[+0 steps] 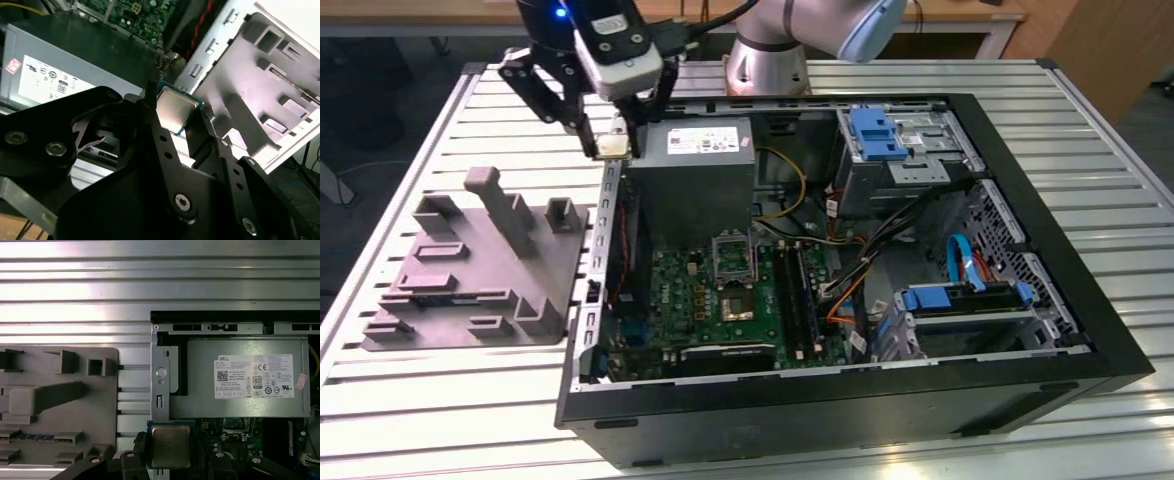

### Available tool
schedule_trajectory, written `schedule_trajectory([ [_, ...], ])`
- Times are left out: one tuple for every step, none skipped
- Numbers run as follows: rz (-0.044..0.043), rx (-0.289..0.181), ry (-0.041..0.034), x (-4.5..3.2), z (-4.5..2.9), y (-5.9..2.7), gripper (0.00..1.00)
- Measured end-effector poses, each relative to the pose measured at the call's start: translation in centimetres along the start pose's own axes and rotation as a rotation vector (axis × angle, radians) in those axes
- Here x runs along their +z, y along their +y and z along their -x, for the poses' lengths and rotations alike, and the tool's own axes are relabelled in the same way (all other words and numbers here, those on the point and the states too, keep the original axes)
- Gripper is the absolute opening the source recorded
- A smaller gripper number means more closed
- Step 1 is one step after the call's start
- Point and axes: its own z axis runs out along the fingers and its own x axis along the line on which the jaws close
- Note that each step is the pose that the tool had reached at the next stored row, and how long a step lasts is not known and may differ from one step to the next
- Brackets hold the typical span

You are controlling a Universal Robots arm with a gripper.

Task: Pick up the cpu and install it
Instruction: 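Pick up the cpu and move it towards the insertion slot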

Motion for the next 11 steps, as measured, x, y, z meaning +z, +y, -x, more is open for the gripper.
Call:
schedule_trajectory([
  [0.0, 0.0, -0.0001, 0.02, 0.37, 0.01, 0.47],
  [0.0001, 0.0, -0.0001, 0.04, 0.75, 0.01, 0.47],
  [0.0, 0.0, 0.0, 0.05, 1.09, 0.02, 0.47],
  [0.0, 0.0, 0.0, 0.05, 1.31, 0.02, 0.47],
  [0.0001, 0.0, -0.0001, 0.06, 1.38, 0.02, 0.47],
  [0.0, 0.0, -0.0001, 0.06, 1.41, 0.01, 0.47],
  [0.0, 0.0, -0.0001, 0.06, 1.42, -0.01, 0.47],
  [0.0001, 0.0, -0.0001, 0.06, 1.43, -0.05, 0.47],
  [0.0, 0.0, -0.0001, 0.05, 1.43, -0.12, 0.47],
  [-0.0001, 0.0, 0.0001, 0.05, 1.43, -0.23, 0.47],
  [0.0, 0.0, 0.0, 0.06, 1.44, -0.4, 0.47],
])
